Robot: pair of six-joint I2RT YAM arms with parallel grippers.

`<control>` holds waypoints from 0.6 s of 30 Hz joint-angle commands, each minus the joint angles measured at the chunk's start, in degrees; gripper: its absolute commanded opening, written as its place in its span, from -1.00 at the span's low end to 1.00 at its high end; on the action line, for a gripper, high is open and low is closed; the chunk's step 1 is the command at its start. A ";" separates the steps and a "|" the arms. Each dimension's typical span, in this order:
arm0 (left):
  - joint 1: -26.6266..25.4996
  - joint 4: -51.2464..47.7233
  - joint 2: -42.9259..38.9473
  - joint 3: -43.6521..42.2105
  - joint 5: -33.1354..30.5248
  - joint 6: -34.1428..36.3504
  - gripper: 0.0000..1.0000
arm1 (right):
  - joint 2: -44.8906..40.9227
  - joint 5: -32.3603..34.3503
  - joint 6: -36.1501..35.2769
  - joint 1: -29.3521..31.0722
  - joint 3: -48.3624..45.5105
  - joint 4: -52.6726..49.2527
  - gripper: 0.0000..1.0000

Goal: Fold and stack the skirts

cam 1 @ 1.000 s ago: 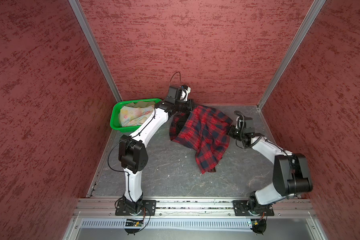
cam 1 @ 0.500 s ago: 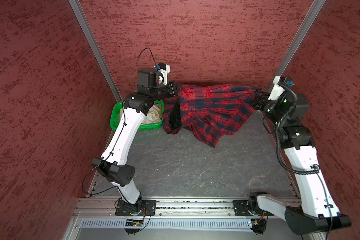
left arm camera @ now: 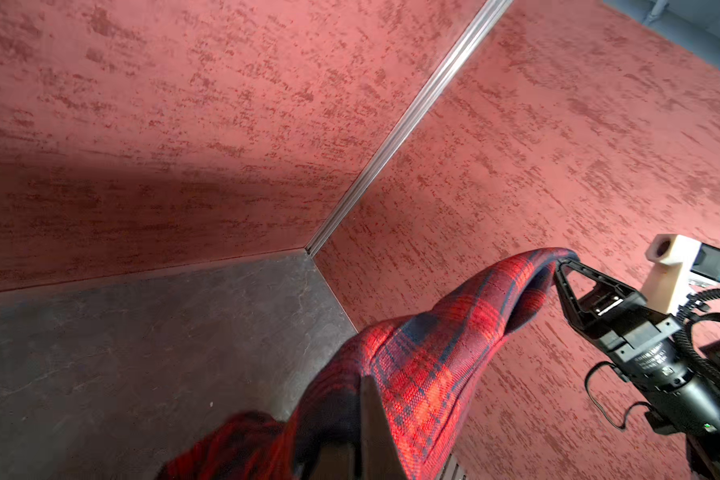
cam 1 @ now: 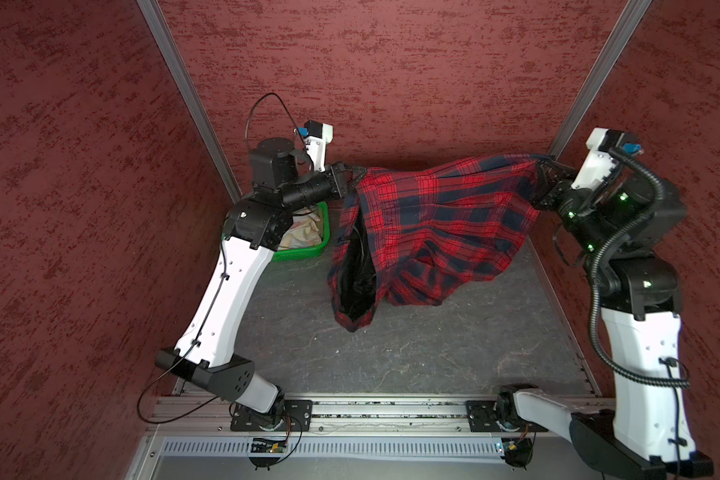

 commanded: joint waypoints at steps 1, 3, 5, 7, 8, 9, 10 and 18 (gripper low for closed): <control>2.68 4.59 8.35 3.51 1.08 -4.25 -1.00 | 7.91 2.85 -1.08 -1.22 3.14 0.92 -1.00; 3.46 4.02 13.91 10.34 2.80 -5.87 -1.00 | 11.32 2.46 -1.80 -1.37 6.78 1.91 -1.00; 3.84 2.99 19.22 19.10 4.48 -7.09 -1.00 | 14.78 2.17 -2.46 -1.52 11.86 1.56 -1.00; 3.86 -0.83 24.89 31.61 5.42 -7.71 -1.00 | 17.79 2.85 -3.76 -1.55 18.72 -1.37 -1.00; 3.88 -2.37 26.97 36.41 6.04 -7.88 -1.00 | 18.74 3.45 -4.32 -1.55 21.91 -2.75 -1.00; 3.98 -3.57 28.60 40.43 6.49 -8.35 -1.00 | 19.14 4.10 -4.88 -1.56 24.35 -3.83 -1.00; 4.11 -3.76 29.29 41.85 7.19 -9.00 -1.00 | 18.89 4.55 -5.34 -1.55 25.69 -4.61 -1.00; 0.08 6.13 7.89 4.01 7.72 -3.00 -1.00 | -2.92 5.64 -2.87 -1.55 -1.89 -1.60 -1.00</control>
